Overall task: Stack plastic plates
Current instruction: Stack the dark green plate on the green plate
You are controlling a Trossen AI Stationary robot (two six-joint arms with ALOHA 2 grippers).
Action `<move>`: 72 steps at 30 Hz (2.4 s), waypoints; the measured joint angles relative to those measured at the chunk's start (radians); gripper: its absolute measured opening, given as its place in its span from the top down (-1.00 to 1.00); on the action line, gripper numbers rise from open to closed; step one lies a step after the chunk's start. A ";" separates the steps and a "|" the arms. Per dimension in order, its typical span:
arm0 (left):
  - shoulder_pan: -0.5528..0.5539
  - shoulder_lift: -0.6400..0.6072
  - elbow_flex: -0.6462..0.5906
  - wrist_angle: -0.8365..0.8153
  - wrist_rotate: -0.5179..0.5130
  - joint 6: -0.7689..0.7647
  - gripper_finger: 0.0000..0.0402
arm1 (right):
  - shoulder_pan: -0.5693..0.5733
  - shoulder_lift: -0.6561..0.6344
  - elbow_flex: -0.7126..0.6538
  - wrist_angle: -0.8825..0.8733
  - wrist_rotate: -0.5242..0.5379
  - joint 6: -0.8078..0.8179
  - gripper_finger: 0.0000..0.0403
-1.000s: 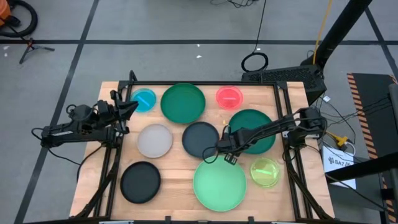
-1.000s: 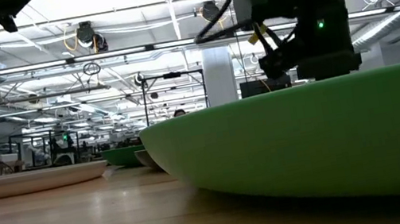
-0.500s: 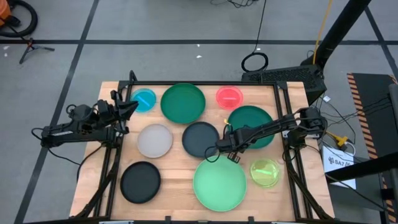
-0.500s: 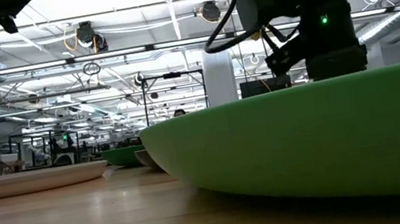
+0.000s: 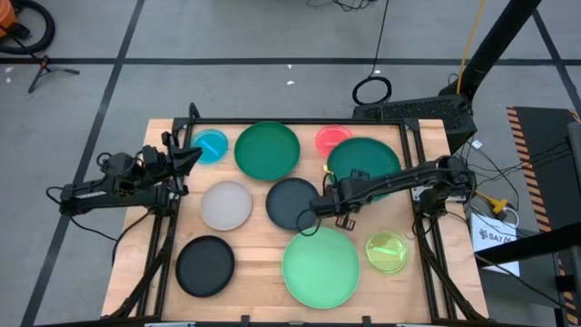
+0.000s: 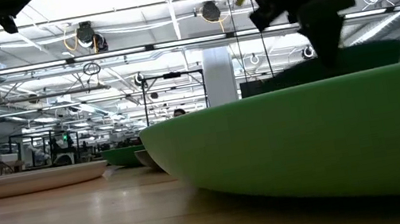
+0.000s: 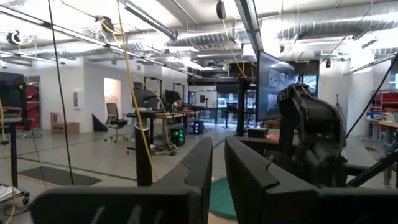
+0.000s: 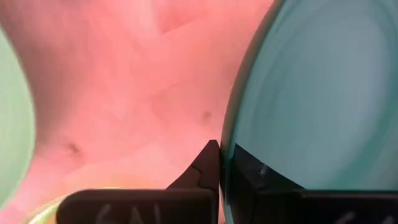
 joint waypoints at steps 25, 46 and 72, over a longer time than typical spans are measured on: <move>0.000 0.000 0.000 0.046 0.000 -0.002 0.75 | -0.300 0.110 0.247 0.629 0.118 -0.867 0.99; 0.000 0.000 0.000 0.047 0.000 0.008 0.75 | -0.323 0.423 0.515 0.540 -0.085 -1.270 0.99; 0.000 0.000 0.000 0.046 0.000 -0.002 0.75 | -0.324 0.432 0.515 0.604 -0.103 -1.195 0.73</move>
